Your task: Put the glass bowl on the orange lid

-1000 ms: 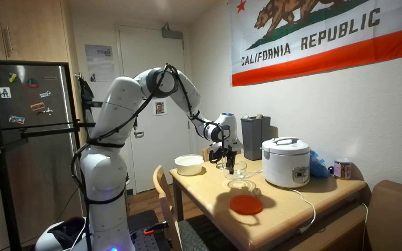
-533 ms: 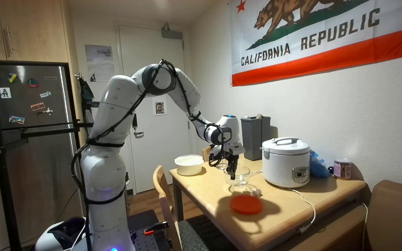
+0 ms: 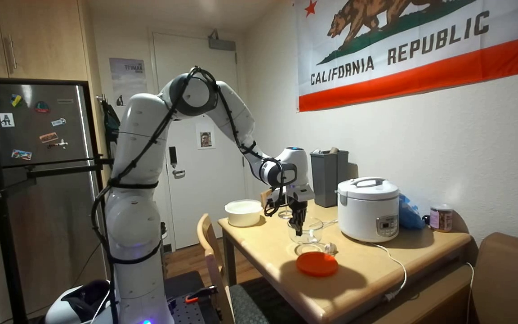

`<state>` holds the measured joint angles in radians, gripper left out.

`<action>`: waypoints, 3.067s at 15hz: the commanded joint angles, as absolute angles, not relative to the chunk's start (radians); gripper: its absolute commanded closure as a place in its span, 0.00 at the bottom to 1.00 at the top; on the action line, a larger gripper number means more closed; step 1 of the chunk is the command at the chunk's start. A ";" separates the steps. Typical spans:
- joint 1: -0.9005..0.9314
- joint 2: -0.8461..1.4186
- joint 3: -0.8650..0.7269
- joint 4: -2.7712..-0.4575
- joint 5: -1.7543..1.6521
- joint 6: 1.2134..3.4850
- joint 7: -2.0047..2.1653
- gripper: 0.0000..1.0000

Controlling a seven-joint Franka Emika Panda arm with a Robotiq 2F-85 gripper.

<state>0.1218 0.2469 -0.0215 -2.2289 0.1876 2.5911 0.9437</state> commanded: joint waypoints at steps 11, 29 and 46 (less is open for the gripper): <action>0.039 0.139 -0.025 -2.389 0.244 2.673 0.924 0.94; -0.011 0.165 -0.052 -2.448 0.328 2.711 0.928 0.94; 0.012 0.046 -0.022 -2.477 0.328 2.692 0.930 0.01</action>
<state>-0.0006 0.1432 -0.0366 -2.4272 0.3064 2.7024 0.9436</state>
